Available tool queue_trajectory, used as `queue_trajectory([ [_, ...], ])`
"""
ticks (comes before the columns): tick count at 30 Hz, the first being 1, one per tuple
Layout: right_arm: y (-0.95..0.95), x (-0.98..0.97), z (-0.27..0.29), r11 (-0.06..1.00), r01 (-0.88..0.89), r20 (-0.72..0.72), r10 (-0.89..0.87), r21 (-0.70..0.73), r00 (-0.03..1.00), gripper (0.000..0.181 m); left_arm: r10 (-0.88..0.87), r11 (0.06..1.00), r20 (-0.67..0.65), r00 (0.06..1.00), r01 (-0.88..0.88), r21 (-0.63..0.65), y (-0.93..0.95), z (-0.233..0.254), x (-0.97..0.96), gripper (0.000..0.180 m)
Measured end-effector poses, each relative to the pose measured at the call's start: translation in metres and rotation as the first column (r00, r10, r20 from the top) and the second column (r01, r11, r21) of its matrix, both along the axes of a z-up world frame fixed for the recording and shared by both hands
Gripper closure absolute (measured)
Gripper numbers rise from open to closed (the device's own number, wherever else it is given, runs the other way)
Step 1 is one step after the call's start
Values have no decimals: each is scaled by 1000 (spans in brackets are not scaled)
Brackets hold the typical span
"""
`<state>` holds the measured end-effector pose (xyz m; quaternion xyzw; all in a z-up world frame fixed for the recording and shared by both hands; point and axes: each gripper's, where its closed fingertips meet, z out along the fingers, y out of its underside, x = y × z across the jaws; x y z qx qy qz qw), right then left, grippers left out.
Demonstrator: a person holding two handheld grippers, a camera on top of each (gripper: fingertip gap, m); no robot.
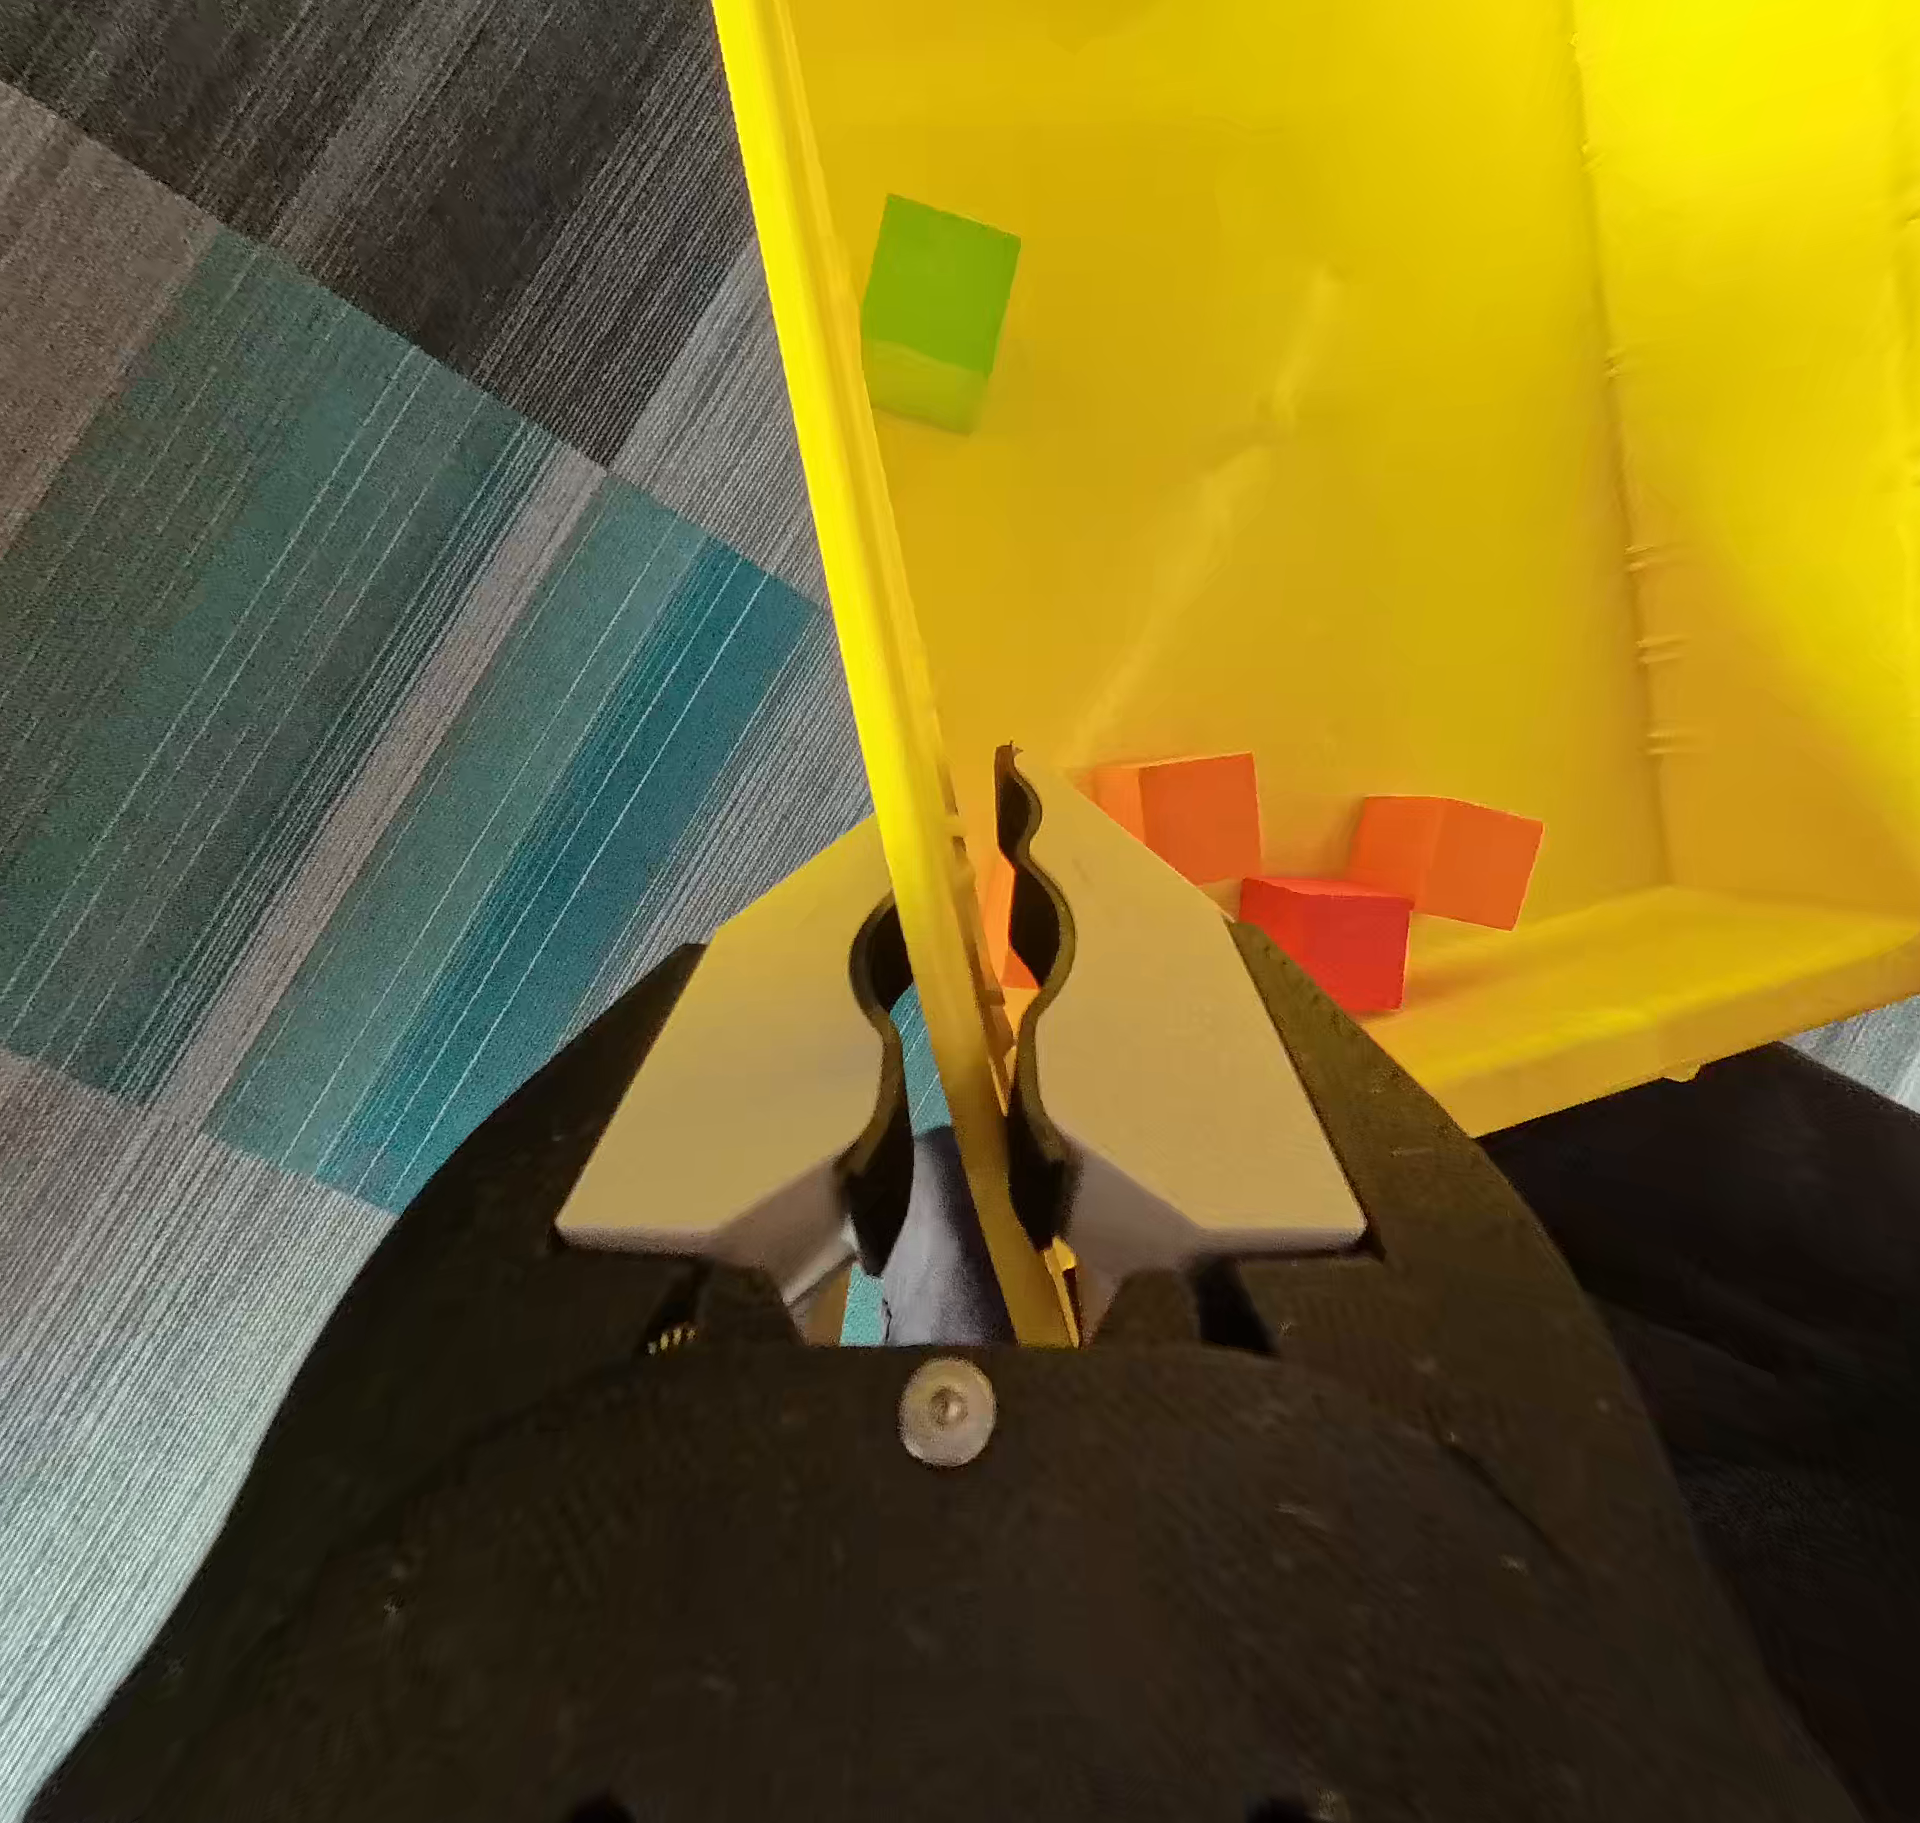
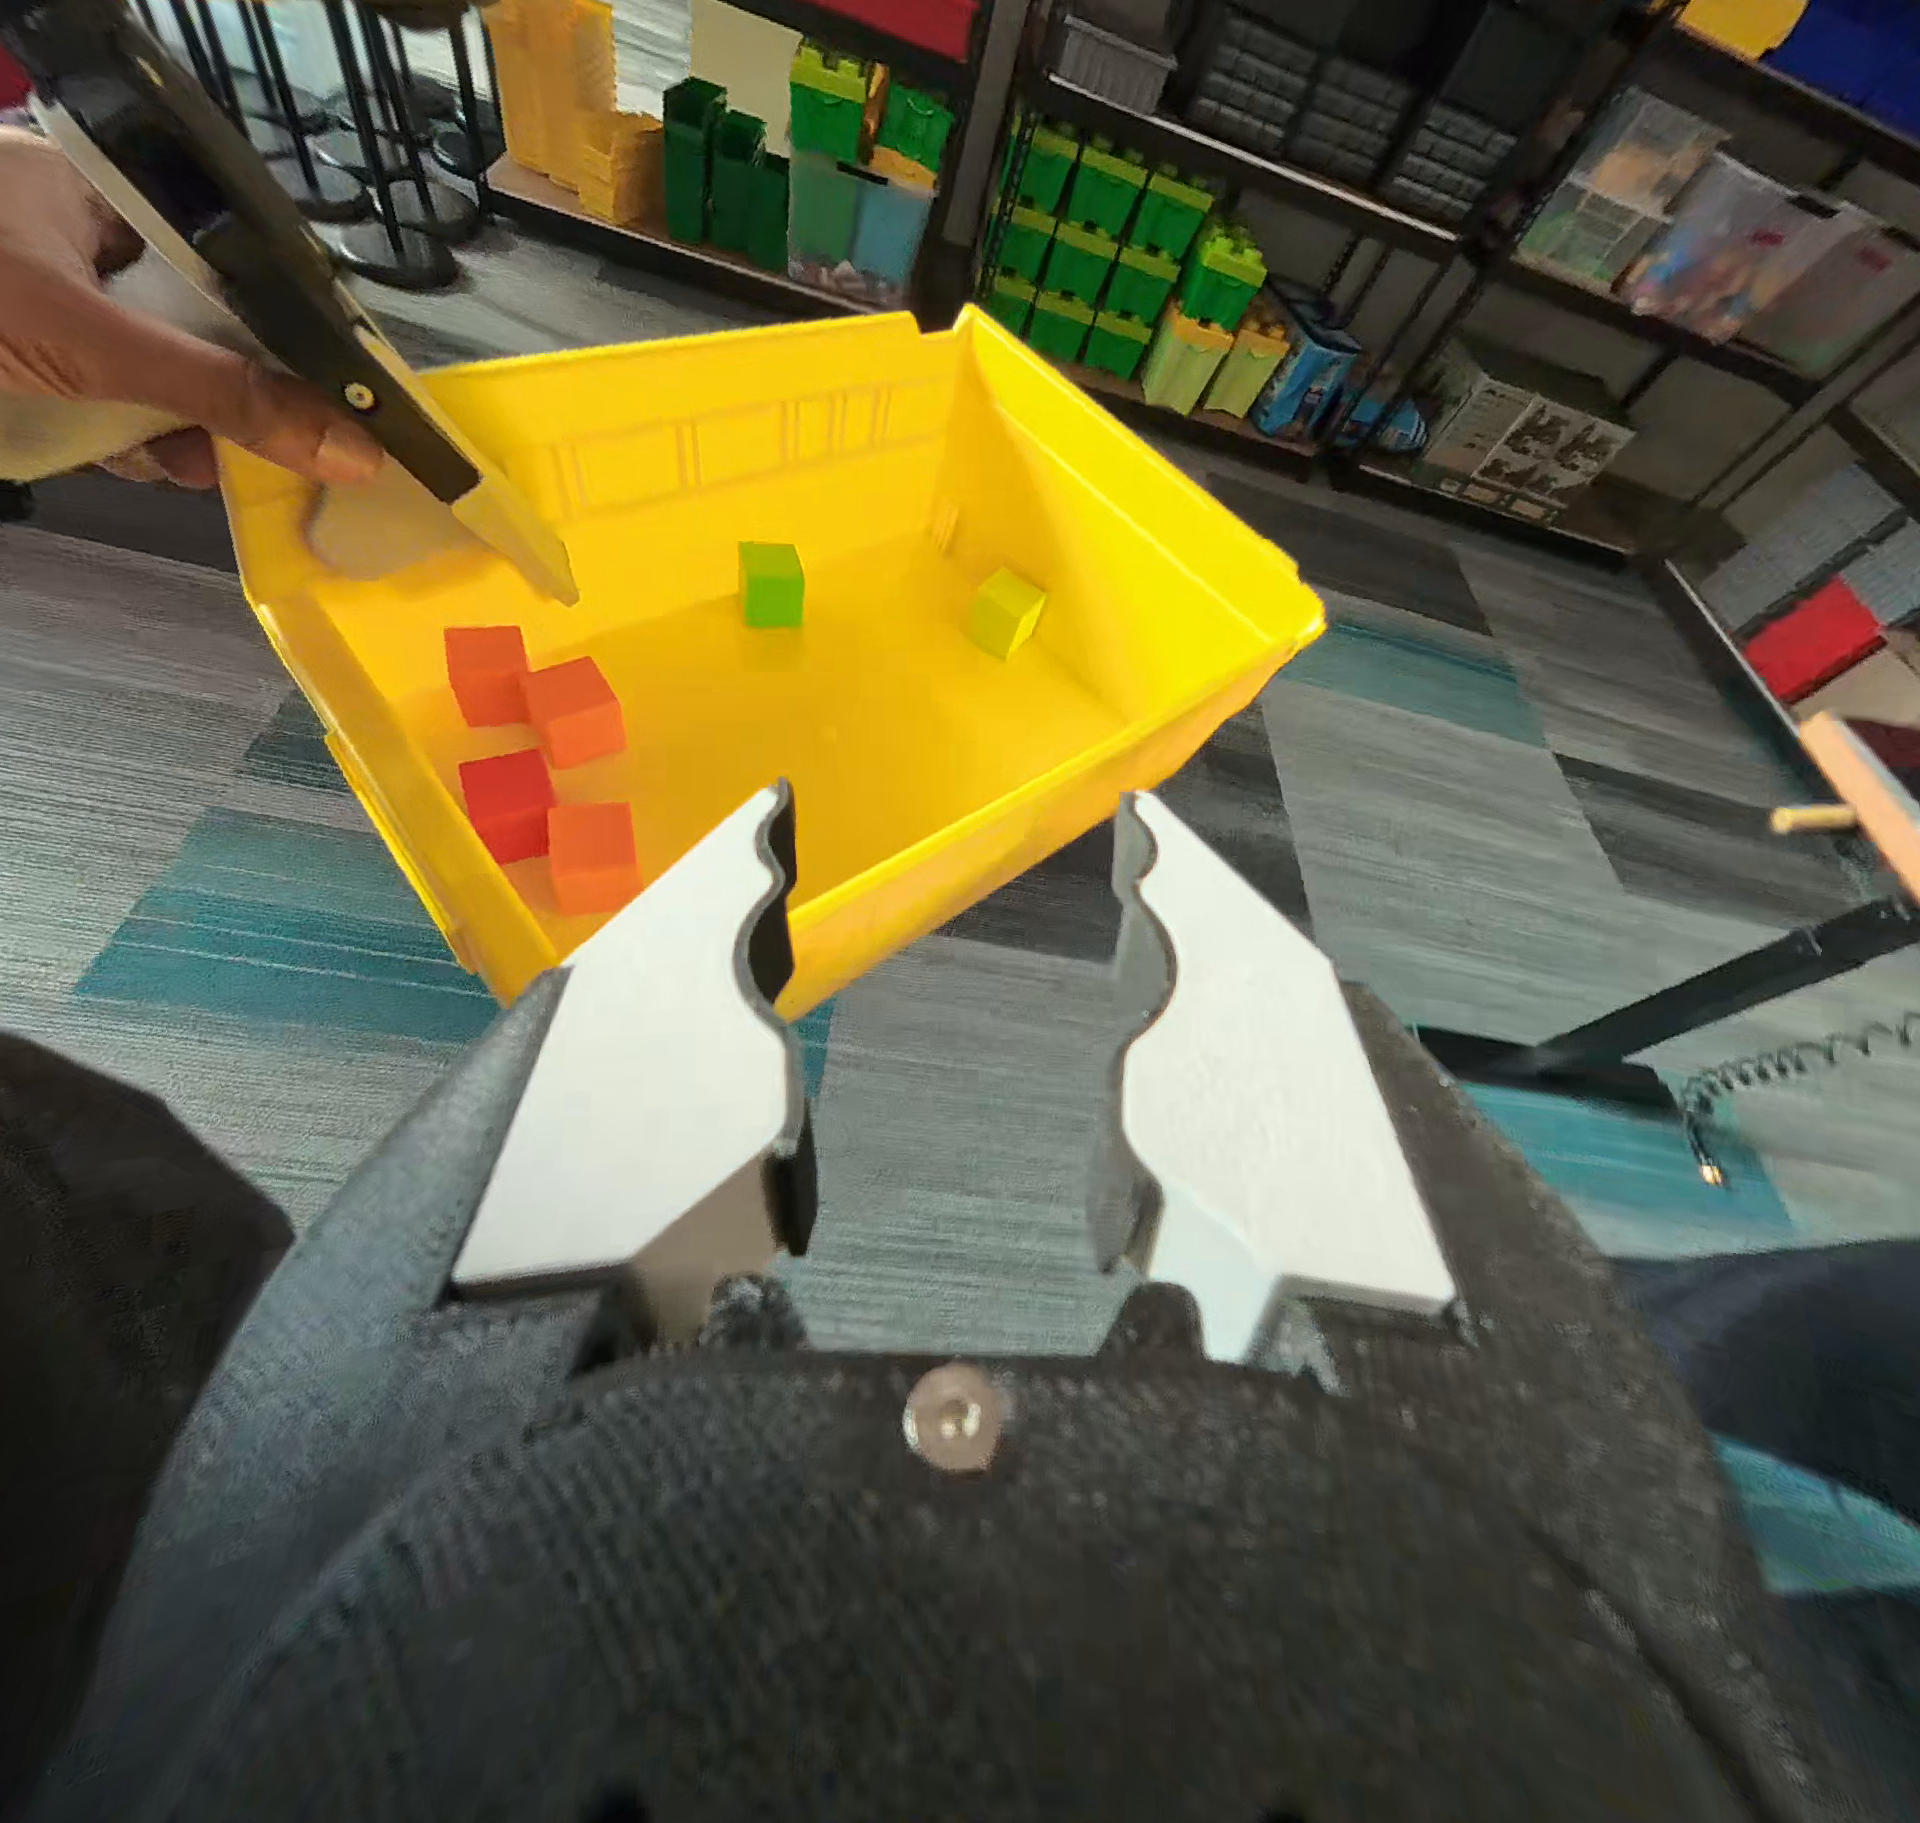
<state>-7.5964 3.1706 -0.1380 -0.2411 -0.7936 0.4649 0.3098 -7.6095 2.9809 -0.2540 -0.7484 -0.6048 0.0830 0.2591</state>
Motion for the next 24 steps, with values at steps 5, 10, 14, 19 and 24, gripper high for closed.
queue_trajectory([
  [5,13,-160,46,988,-120,53,126,-98,991,123,46,995,-2,999,-46,93,40,26,-135,171],
  [10,9,-318,58,945,-144,152,194,-293,969,126,97,979,-22,995,-92,185,48,18,-271,171],
  [14,-7,-447,45,948,-112,162,166,-299,973,130,122,966,9,992,-121,231,36,-11,-386,171],
  [19,-42,-603,34,959,-43,244,114,-279,963,127,88,967,68,994,-101,236,-8,-17,-543,170],
  [24,-75,-751,58,946,-40,178,102,-322,979,127,12,992,11,1000,-13,127,-59,11,-717,171],
])
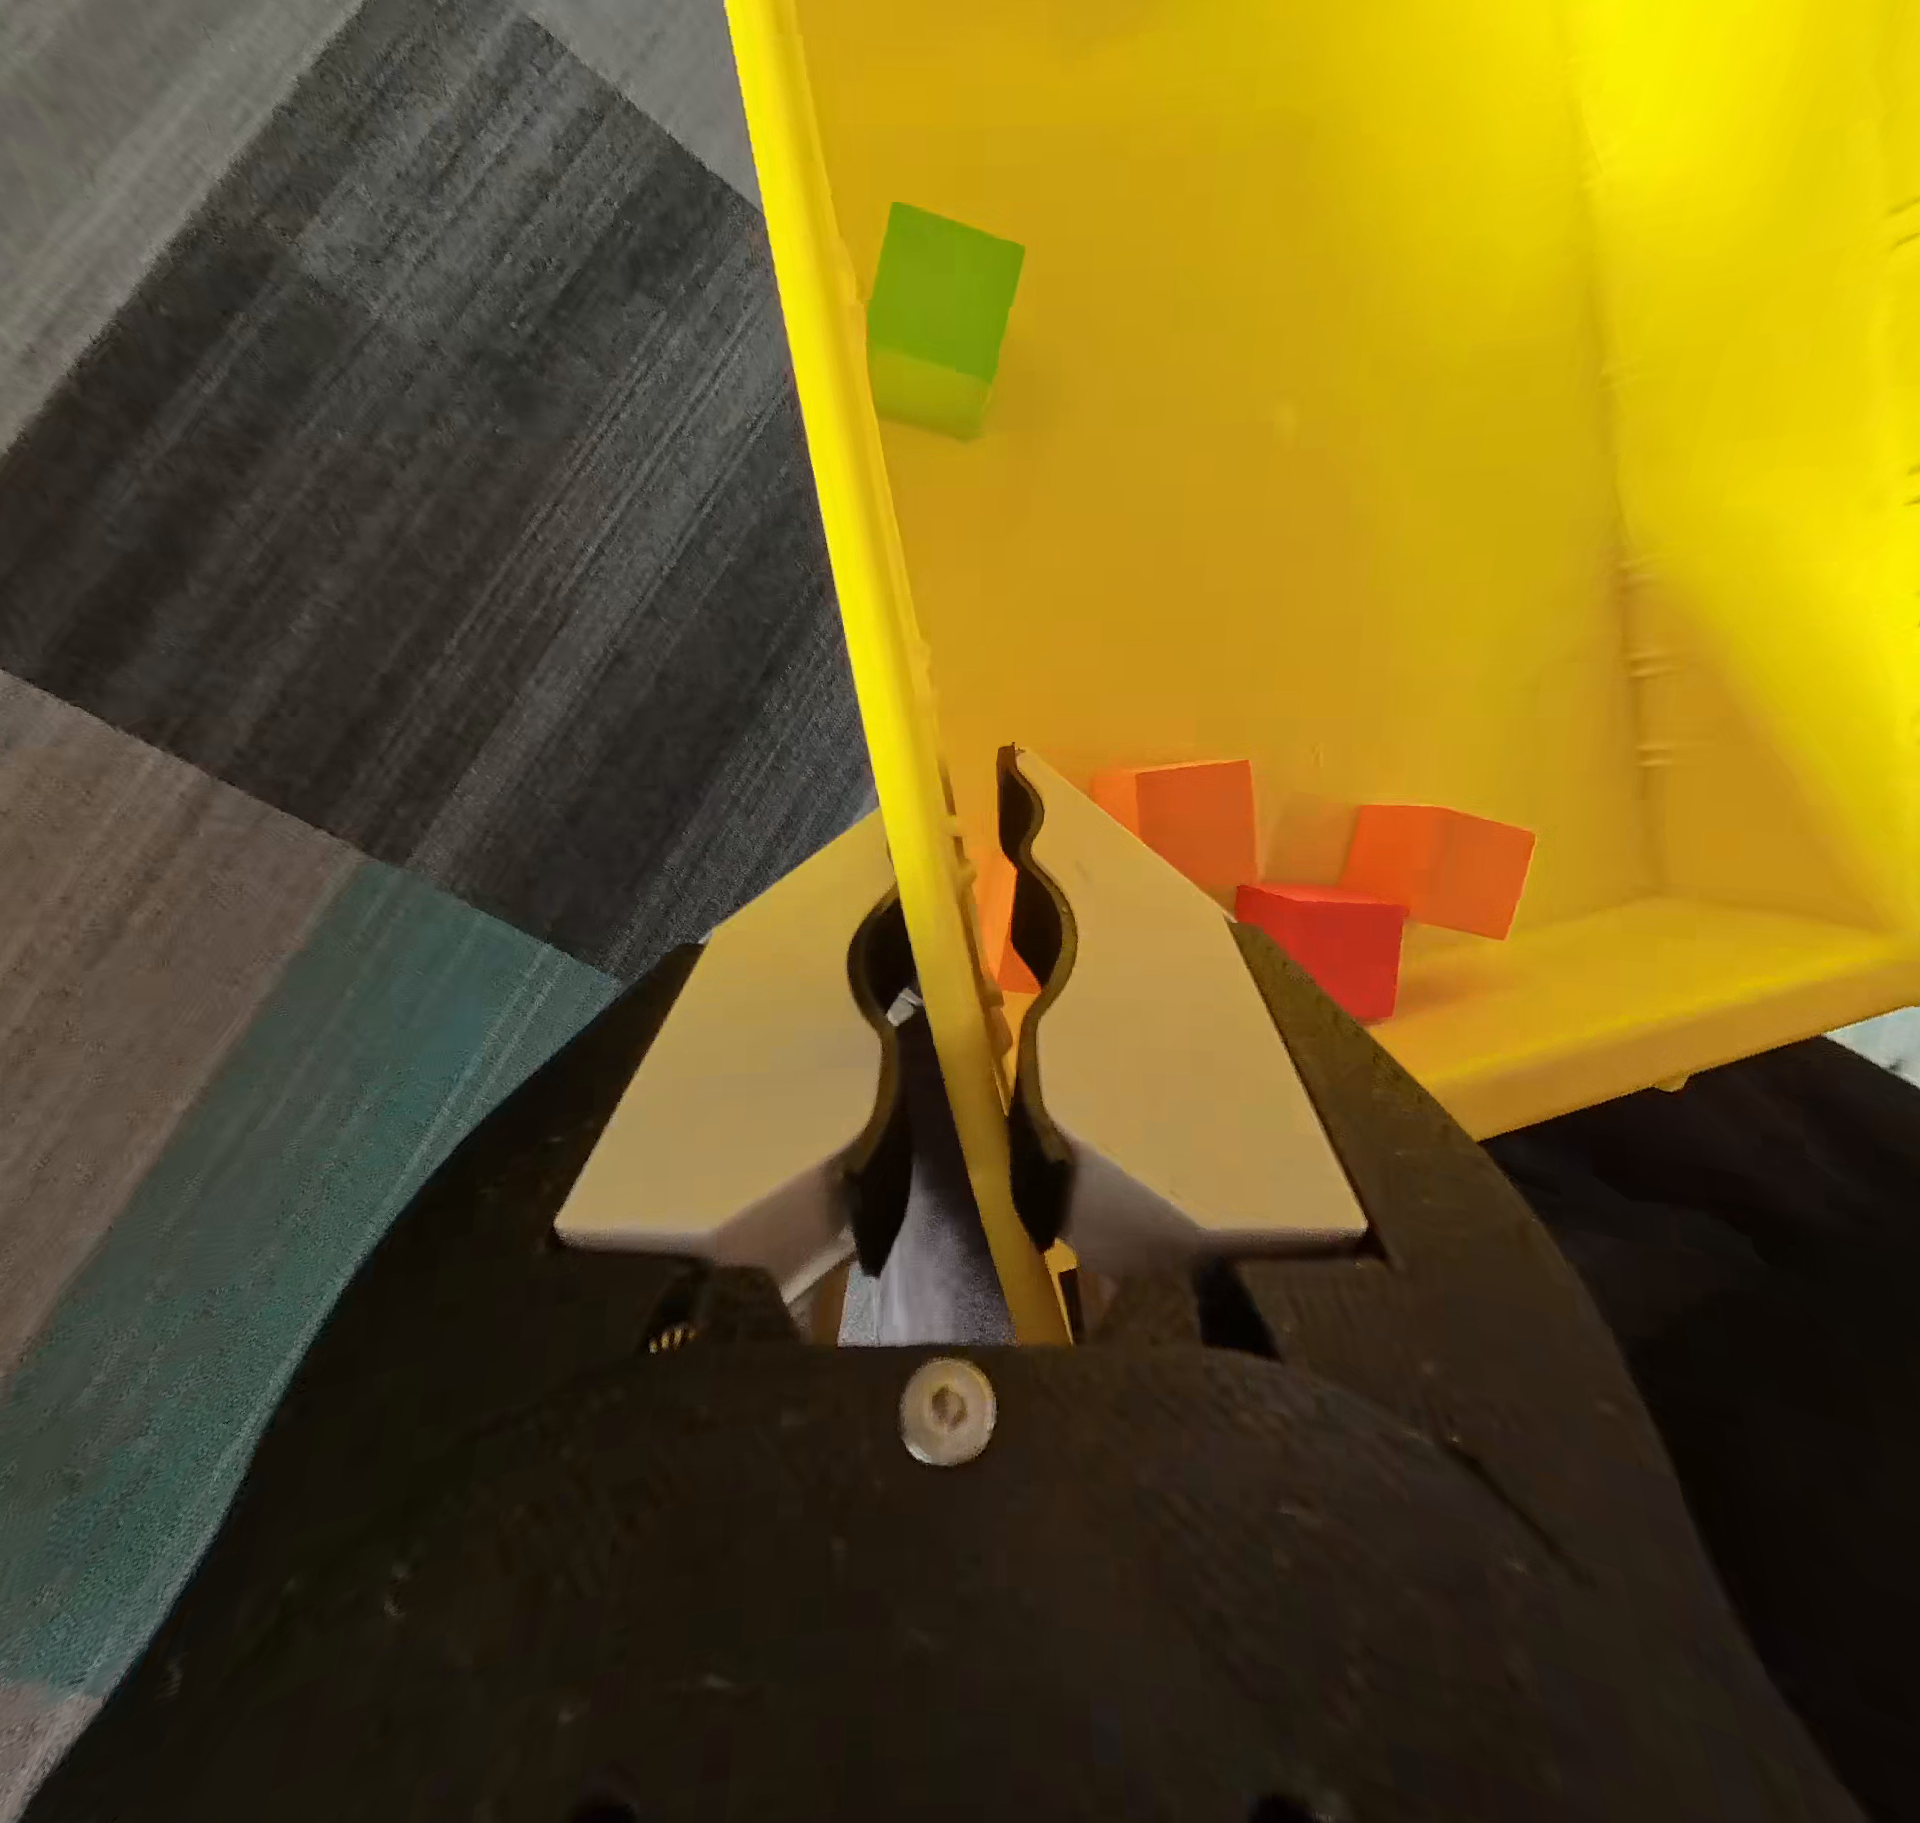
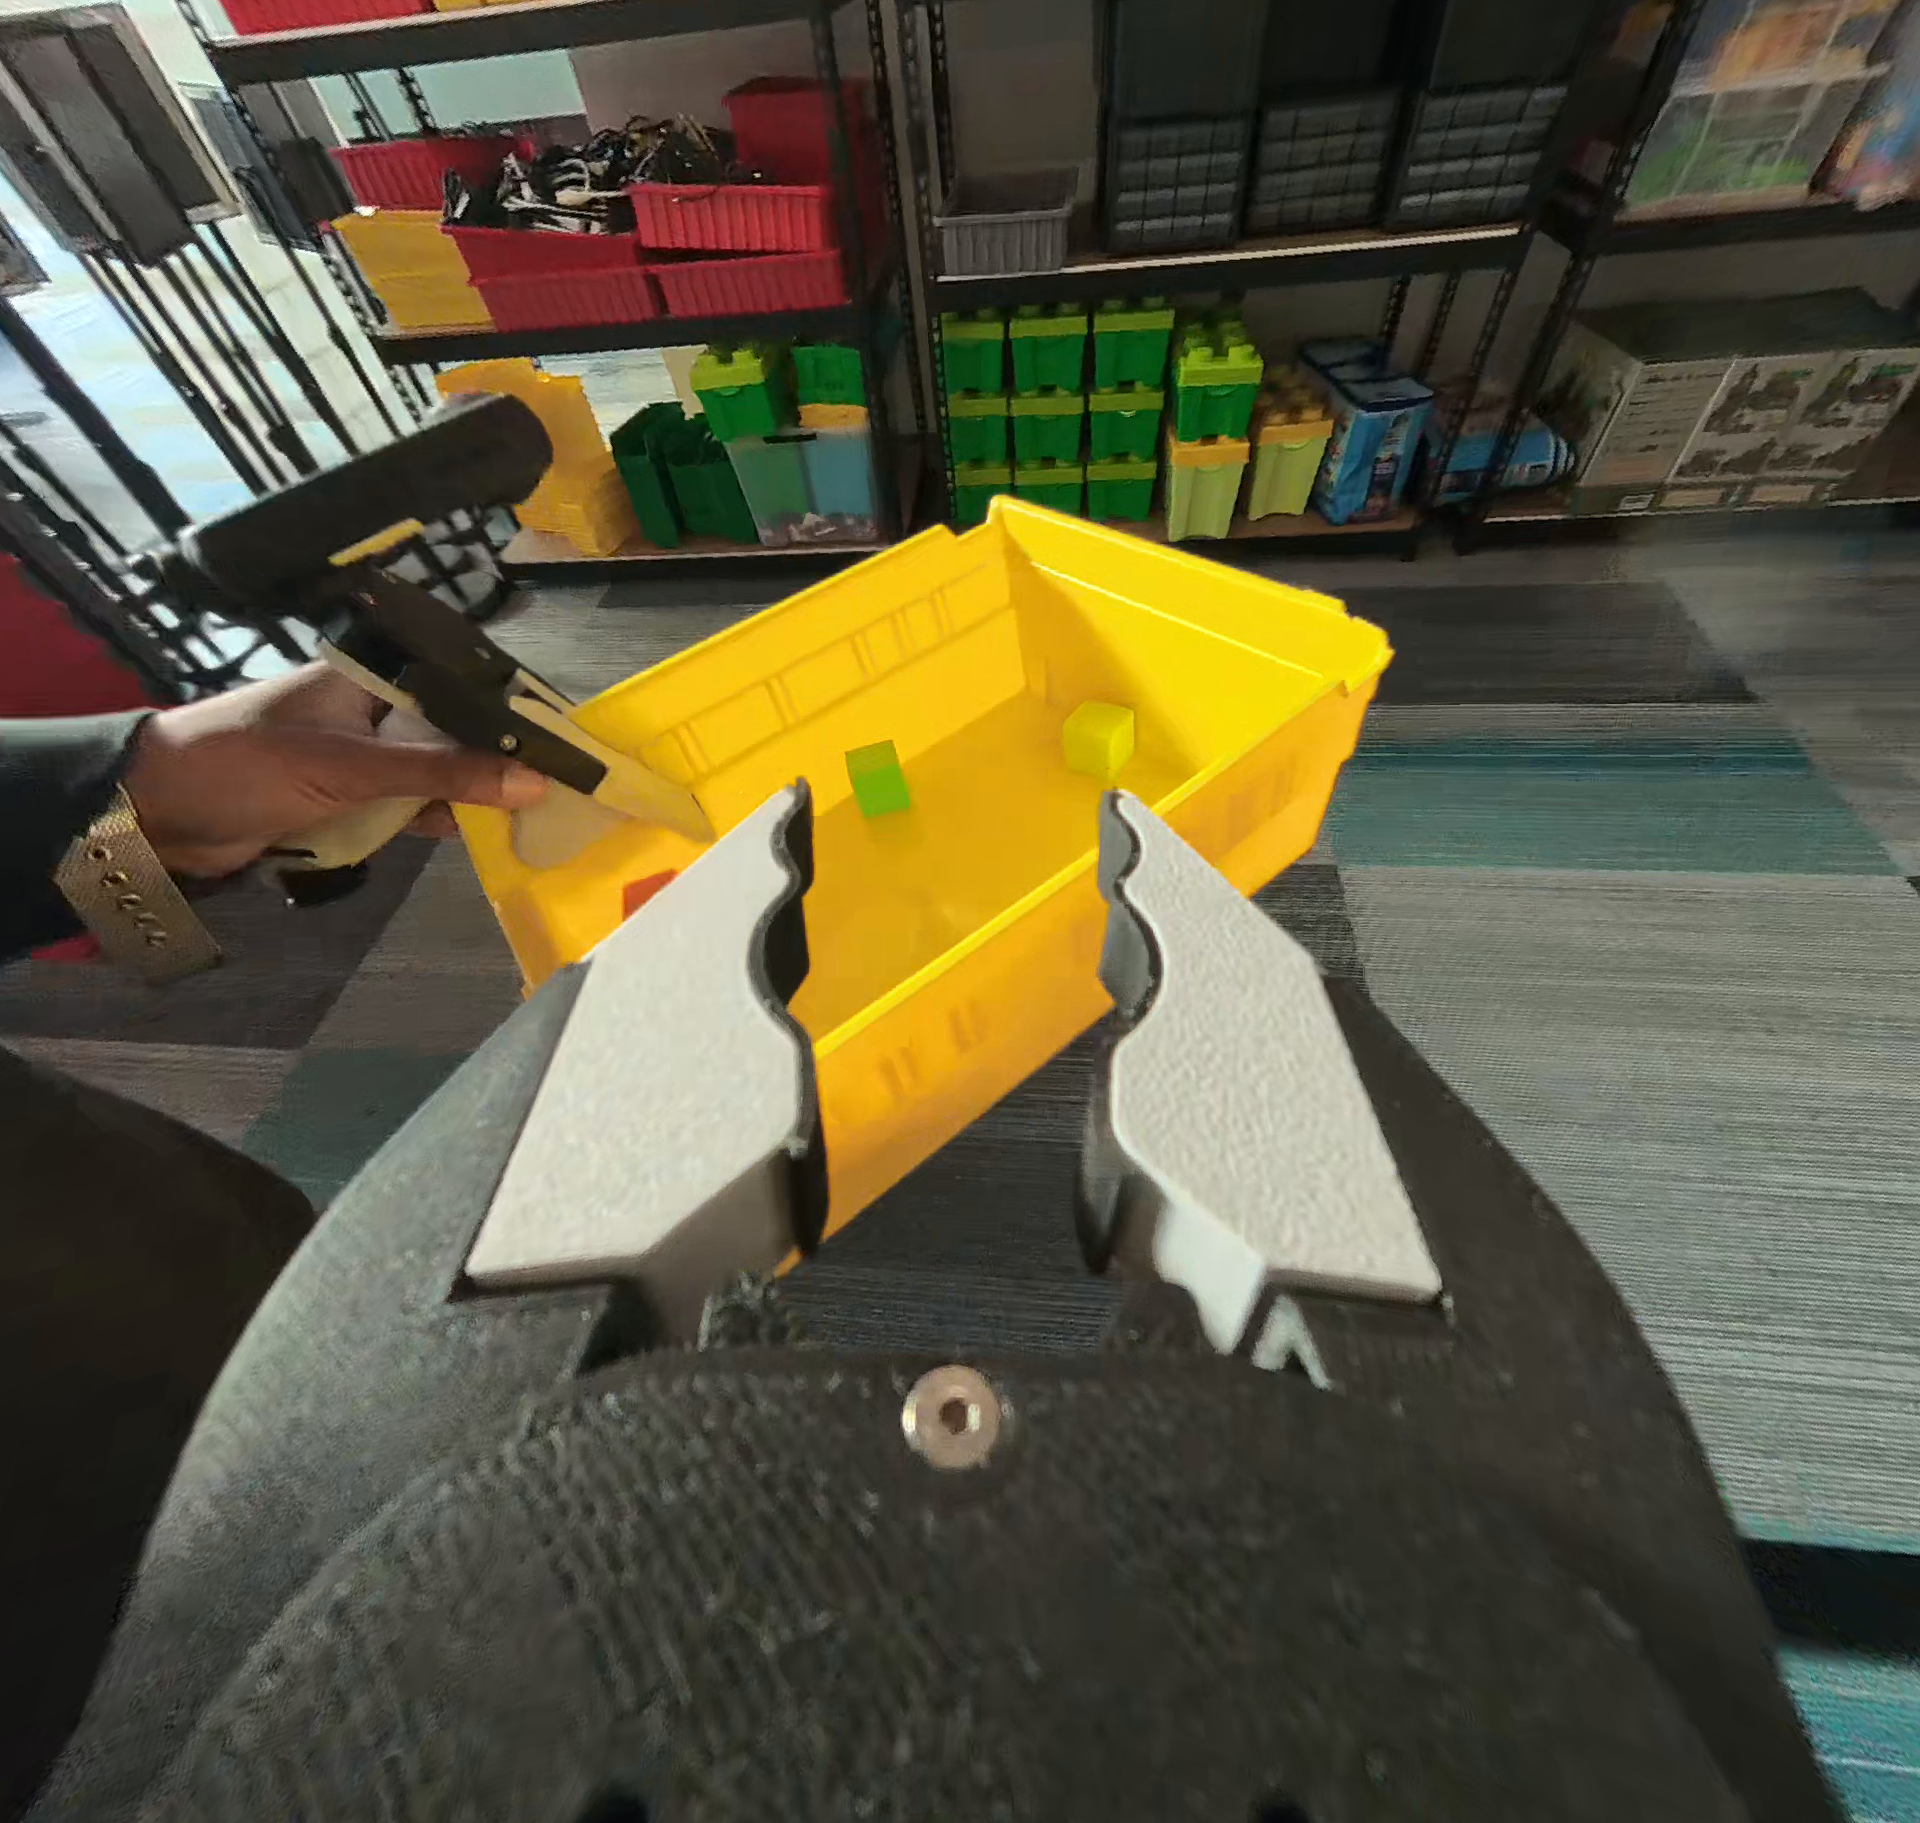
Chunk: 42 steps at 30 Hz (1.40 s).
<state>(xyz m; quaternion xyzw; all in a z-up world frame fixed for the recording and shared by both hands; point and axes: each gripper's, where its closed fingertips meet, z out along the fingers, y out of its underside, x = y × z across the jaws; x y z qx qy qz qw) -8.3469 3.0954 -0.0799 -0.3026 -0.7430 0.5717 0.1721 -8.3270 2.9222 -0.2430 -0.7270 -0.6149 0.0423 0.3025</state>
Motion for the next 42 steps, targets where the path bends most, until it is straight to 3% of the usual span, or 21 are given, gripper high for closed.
queue_trajectory([
  [5,-11,-151,-27,997,49,16,-48,-53,999,128,-18,998,-48,999,15,-67,-26,6,-169,171],
  [11,-15,-363,-66,1000,-23,-10,23,-4,1000,128,36,998,66,997,-33,-47,-26,-34,-360,171],
  [17,-27,-575,-4,988,-151,-115,154,38,981,119,26,995,20,999,-24,-98,-16,-12,-560,170],
  [23,-49,-762,28,981,-185,-155,193,65,969,116,65,997,-7,998,-65,34,-6,-21,-745,171],
  [28,-65,-913,-24,992,-121,-46,122,35,991,116,74,991,68,995,-81,105,-16,-61,-908,173],
  [31,-75,-1002,-25,997,-79,64,80,-19,995,112,53,990,109,993,-67,123,-33,-55,-1010,172],
  [33,-78,-1061,3,995,-81,7,81,-61,997,115,-3,998,58,998,-1,70,-44,-37,-1081,174],
  [37,-54,-1182,39,999,42,-258,-49,-32,965,150,-101,994,-20,995,101,28,-53,1,-1230,175],
  [42,-15,-1338,9,977,215,-328,-201,8,923,141,-194,975,-156,969,173,-138,-53,36,-1415,172],
])
